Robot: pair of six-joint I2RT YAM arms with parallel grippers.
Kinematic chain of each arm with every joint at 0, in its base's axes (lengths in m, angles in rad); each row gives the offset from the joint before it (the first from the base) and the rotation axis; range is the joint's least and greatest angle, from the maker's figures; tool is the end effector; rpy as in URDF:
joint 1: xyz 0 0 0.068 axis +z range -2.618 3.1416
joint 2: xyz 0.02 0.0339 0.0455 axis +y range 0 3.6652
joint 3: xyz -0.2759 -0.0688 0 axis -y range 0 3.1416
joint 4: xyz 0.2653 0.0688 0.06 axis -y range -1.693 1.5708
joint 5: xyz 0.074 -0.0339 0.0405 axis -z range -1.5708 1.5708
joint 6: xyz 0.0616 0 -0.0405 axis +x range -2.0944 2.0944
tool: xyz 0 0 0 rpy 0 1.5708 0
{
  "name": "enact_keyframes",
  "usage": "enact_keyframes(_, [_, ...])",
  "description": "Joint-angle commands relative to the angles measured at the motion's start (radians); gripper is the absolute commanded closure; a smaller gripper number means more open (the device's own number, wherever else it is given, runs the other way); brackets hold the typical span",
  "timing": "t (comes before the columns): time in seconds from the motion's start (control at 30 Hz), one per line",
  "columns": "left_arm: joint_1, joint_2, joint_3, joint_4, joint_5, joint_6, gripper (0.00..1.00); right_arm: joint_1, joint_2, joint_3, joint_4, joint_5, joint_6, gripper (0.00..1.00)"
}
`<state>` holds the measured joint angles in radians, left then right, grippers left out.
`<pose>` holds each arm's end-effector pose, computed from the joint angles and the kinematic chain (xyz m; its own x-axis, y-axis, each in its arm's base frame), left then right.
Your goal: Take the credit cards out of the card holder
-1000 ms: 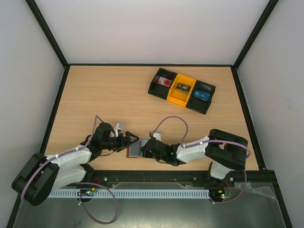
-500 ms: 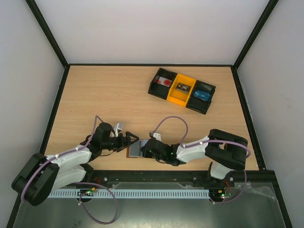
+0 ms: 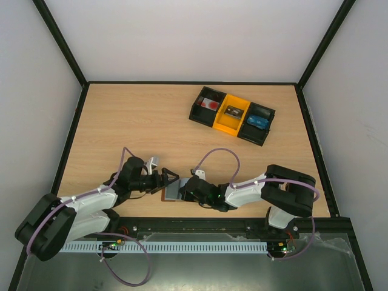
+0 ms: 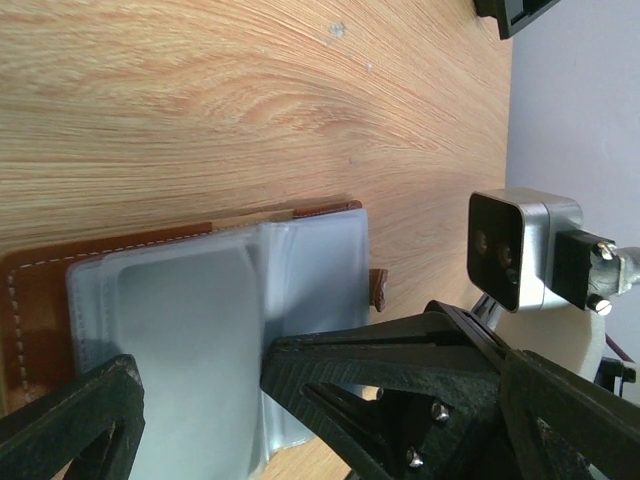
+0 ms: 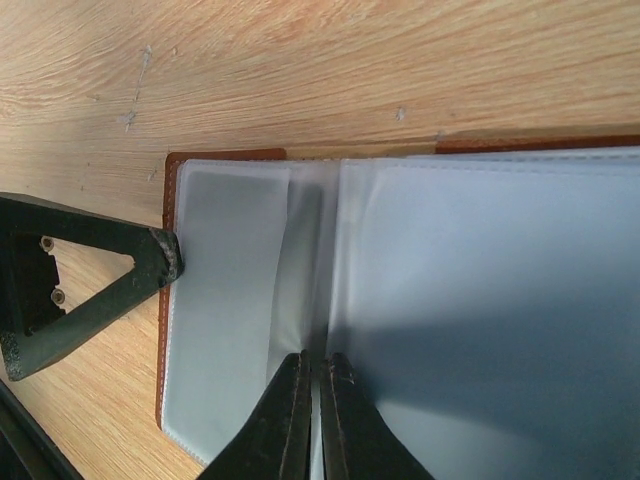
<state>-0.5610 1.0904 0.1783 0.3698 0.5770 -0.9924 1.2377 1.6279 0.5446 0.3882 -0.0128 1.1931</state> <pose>0.1599 -0.1401 0.1203 -0.9435 -0.2359 -0.2325 0.0941 0.4820 -0.8711 0.1030 0.3000 0.0958 -0.9586 0.0721 -0.2756 -0.1550 0.6797 0.7169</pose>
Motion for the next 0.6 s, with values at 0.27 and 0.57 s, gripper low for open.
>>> enact_keyframes(0.27, [-0.029, -0.021, -0.016, 0.086, 0.051, -0.071, 0.02, 0.008, 0.025, -0.023, -0.017, 0.033, 0.007, 0.94])
enact_keyframes(0.57, [-0.032, -0.06, 0.032, -0.109, -0.053, 0.021, 0.03, 0.008, 0.02, -0.027, -0.014, 0.031, 0.005, 0.94])
